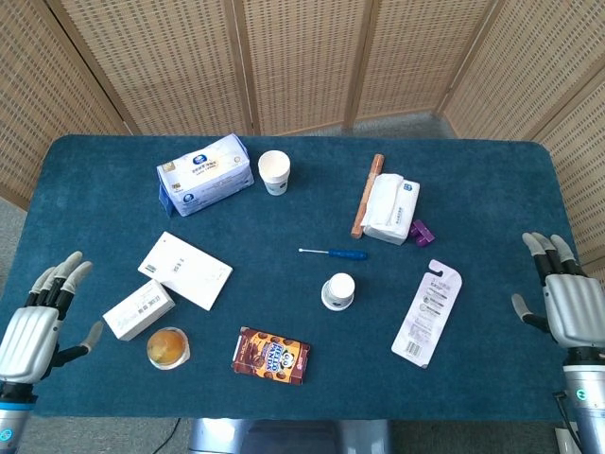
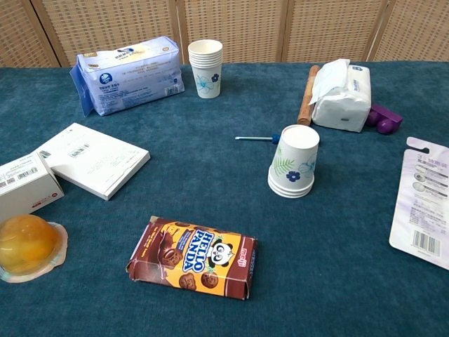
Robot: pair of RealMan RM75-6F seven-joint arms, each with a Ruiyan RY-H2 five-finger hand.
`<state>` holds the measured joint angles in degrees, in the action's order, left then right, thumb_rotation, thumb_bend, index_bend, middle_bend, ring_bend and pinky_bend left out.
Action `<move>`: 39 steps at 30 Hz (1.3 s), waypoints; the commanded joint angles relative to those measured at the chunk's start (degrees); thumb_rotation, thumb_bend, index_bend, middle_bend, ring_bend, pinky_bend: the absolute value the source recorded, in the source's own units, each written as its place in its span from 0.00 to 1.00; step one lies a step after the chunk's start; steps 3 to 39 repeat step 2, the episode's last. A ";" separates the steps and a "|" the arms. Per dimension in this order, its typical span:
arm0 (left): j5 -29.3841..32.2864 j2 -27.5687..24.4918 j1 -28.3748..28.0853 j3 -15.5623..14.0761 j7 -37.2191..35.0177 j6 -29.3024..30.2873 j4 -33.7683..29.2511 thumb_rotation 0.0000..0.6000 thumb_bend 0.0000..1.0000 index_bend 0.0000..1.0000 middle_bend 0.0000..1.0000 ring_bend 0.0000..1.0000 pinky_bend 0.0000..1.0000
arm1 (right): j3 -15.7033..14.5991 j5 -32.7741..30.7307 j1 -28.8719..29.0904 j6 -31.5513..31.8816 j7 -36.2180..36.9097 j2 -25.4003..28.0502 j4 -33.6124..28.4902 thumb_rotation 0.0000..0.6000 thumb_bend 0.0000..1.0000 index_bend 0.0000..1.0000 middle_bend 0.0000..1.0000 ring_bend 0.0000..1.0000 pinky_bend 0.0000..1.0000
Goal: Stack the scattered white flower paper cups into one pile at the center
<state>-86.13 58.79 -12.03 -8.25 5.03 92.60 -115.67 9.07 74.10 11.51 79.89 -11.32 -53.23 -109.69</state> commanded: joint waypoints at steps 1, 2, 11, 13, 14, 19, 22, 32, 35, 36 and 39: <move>0.10 0.05 0.08 0.81 -0.23 -1.40 0.32 1.00 0.43 0.00 0.00 0.00 0.07 | 0.11 -0.30 0.20 -0.25 -0.28 -0.17 -0.14 1.00 0.37 0.00 0.11 0.00 0.35; 0.20 0.08 0.07 1.08 -0.21 -1.77 0.38 1.00 0.43 0.00 0.00 0.00 0.07 | 0.12 -0.38 0.26 -0.33 -0.41 -0.27 -0.15 1.00 0.37 0.00 0.11 0.00 0.35; 0.20 0.08 0.07 1.08 -0.21 -1.77 0.38 1.00 0.43 0.00 0.00 0.00 0.07 | 0.12 -0.38 0.26 -0.33 -0.41 -0.27 -0.15 1.00 0.37 0.00 0.11 0.00 0.35; 0.20 0.08 0.07 1.08 -0.21 -1.77 0.38 1.00 0.43 0.00 0.00 0.00 0.07 | 0.12 -0.38 0.26 -0.33 -0.41 -0.27 -0.15 1.00 0.37 0.00 0.11 0.00 0.35; 0.20 0.08 0.07 1.08 -0.21 -1.77 0.38 1.00 0.43 0.00 0.00 0.00 0.07 | 0.12 -0.38 0.26 -0.33 -0.41 -0.27 -0.15 1.00 0.37 0.00 0.11 0.00 0.35; 0.20 0.08 0.07 1.08 -0.21 -1.77 0.38 1.00 0.43 0.00 0.00 0.00 0.07 | 0.12 -0.38 0.26 -0.33 -0.41 -0.27 -0.15 1.00 0.37 0.00 0.11 0.00 0.35; 0.20 0.08 0.07 1.08 -0.21 -1.77 0.38 1.00 0.43 0.00 0.00 0.00 0.07 | 0.12 -0.38 0.26 -0.33 -0.41 -0.27 -0.15 1.00 0.37 0.00 0.11 0.00 0.35; 0.20 0.08 0.07 1.08 -0.21 -1.77 0.38 1.00 0.43 0.00 0.00 0.00 0.07 | 0.12 -0.38 0.26 -0.33 -0.41 -0.27 -0.15 1.00 0.37 0.00 0.11 0.00 0.35; 0.20 0.08 0.07 1.08 -0.21 -1.77 0.38 1.00 0.43 0.00 0.00 0.00 0.07 | 0.12 -0.38 0.26 -0.33 -0.41 -0.27 -0.15 1.00 0.37 0.00 0.11 0.00 0.35; 0.20 0.08 0.07 1.08 -0.21 -1.77 0.38 1.00 0.43 0.00 0.00 0.00 0.07 | 0.12 -0.38 0.26 -0.33 -0.41 -0.27 -0.15 1.00 0.37 0.00 0.11 0.00 0.35; 0.20 0.08 0.07 1.08 -0.21 -1.77 0.38 1.00 0.43 0.00 0.00 0.00 0.07 | 0.12 -0.38 0.26 -0.33 -0.41 -0.27 -0.15 1.00 0.37 0.00 0.11 0.00 0.35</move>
